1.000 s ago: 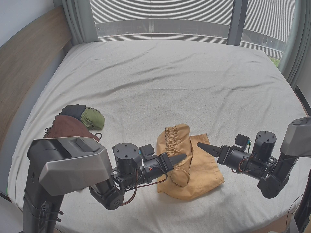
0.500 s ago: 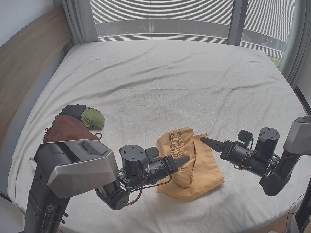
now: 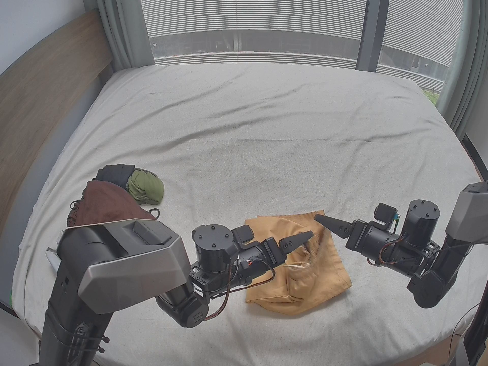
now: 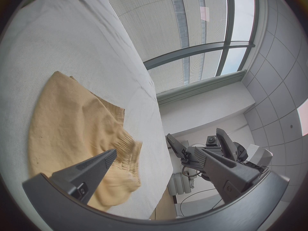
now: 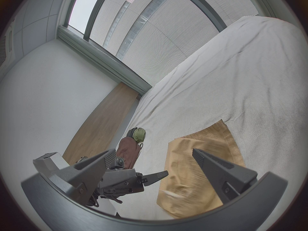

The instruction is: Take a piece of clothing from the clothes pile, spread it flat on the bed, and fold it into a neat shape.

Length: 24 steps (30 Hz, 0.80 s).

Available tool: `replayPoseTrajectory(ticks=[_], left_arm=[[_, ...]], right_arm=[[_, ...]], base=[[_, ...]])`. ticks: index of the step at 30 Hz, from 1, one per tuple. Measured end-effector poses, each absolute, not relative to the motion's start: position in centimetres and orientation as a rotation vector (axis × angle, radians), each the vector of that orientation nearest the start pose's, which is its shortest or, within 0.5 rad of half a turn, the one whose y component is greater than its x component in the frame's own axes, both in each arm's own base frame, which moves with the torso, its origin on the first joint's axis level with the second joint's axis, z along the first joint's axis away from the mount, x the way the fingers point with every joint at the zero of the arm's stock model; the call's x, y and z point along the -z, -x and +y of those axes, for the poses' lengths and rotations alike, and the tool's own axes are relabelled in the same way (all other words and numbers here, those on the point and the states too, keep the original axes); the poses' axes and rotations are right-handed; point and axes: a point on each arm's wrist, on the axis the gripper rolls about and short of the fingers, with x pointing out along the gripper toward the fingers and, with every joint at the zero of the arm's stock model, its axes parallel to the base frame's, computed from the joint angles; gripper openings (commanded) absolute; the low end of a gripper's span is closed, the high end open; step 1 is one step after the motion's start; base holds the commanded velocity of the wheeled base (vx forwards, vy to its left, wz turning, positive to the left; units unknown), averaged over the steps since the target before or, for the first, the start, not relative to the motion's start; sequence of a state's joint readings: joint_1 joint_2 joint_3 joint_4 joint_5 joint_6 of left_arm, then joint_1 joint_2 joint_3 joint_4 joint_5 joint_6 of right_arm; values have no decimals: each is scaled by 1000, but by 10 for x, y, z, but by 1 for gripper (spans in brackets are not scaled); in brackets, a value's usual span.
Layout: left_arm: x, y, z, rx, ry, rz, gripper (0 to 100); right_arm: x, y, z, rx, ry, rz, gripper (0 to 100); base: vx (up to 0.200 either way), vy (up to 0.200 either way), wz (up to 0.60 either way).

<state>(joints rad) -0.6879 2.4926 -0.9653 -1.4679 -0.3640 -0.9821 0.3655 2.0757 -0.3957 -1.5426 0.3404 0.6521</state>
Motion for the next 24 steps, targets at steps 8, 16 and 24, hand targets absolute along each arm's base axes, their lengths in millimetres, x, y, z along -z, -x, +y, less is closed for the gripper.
replayPoseTrajectory(ticks=[8,16,24], left_arm=[[-2,-320,-271,901,877,561,100],[4,-317,-246,849,872,568,100],[-4,-303,-199,818,757,581,100]], right_arm=[[-65,-277,116,-635,-620,374,100],[-63,-275,116,-635,-618,387,100],[-60,-274,116,-632,-615,401,100]], base=[[0,0,0],[0,0,0],[0,0,0]])
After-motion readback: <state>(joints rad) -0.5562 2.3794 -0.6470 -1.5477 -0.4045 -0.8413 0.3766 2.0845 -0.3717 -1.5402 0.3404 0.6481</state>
